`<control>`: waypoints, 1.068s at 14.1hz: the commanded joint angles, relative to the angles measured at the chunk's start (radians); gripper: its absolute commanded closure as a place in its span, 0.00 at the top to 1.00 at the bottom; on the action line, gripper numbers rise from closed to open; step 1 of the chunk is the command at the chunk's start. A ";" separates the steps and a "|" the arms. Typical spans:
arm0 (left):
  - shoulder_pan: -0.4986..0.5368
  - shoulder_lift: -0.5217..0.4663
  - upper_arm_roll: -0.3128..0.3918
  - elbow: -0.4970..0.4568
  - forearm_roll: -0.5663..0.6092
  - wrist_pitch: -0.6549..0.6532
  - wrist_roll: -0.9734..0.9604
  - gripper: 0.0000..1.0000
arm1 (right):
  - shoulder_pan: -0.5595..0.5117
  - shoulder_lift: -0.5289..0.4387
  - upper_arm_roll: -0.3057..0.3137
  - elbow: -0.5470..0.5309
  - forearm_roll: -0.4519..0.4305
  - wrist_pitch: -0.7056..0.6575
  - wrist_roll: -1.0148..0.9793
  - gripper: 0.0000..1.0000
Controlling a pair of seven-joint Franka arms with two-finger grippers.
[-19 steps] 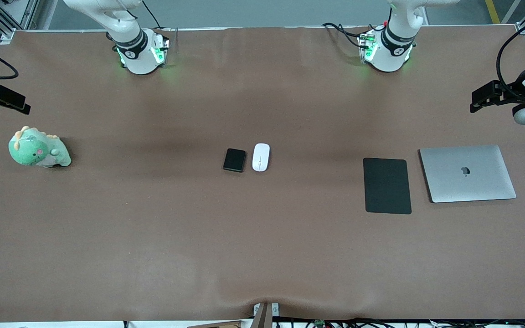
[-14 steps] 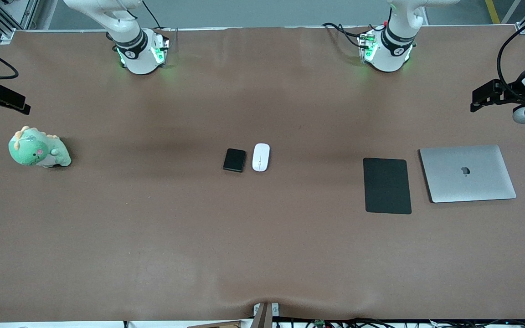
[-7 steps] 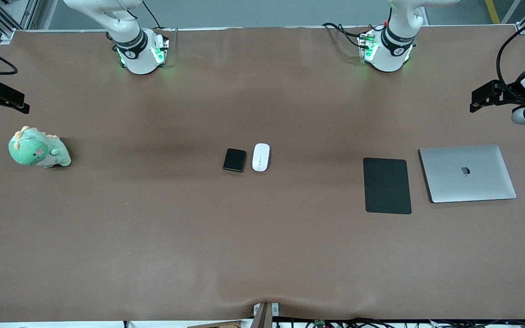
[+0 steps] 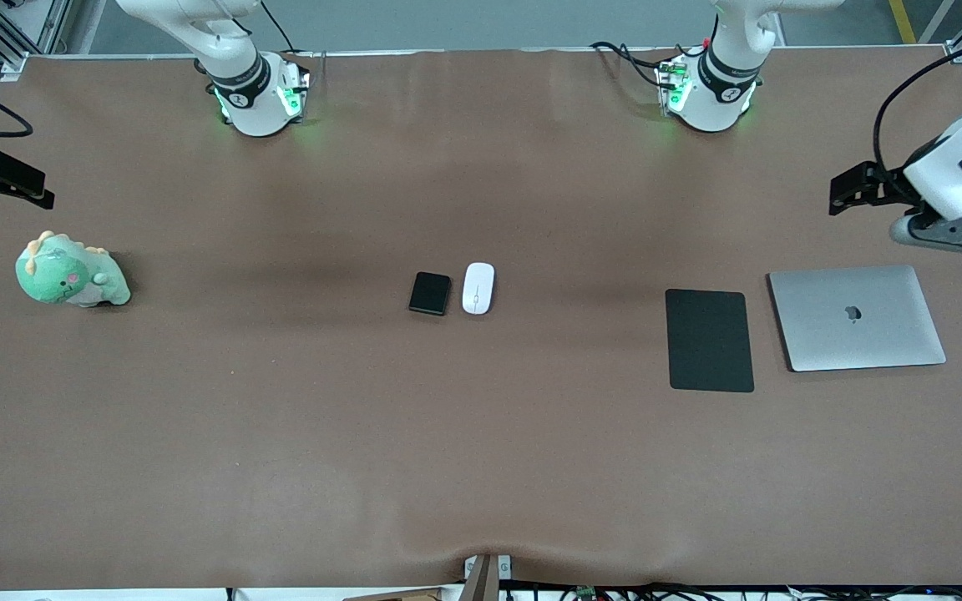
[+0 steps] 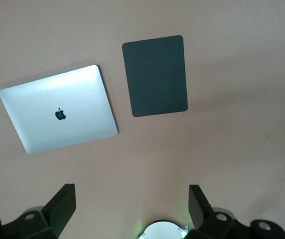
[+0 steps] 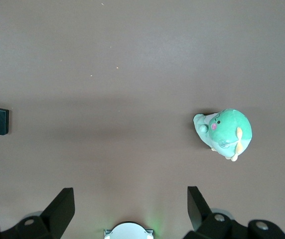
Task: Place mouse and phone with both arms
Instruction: 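Move the left gripper over the laptop toward the white mouse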
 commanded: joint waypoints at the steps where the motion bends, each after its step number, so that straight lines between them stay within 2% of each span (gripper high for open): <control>1: -0.020 0.027 -0.027 0.024 0.025 -0.008 -0.075 1.00 | -0.012 0.000 0.008 0.011 0.004 -0.003 -0.015 1.00; 7: -0.036 0.056 -0.085 0.021 0.016 0.016 -0.216 1.00 | 0.002 0.005 0.011 0.007 0.004 -0.009 -0.015 1.00; 15: -0.056 0.111 -0.208 0.018 0.017 0.068 -0.441 1.00 | 0.008 0.006 0.014 0.005 0.004 -0.012 -0.015 1.00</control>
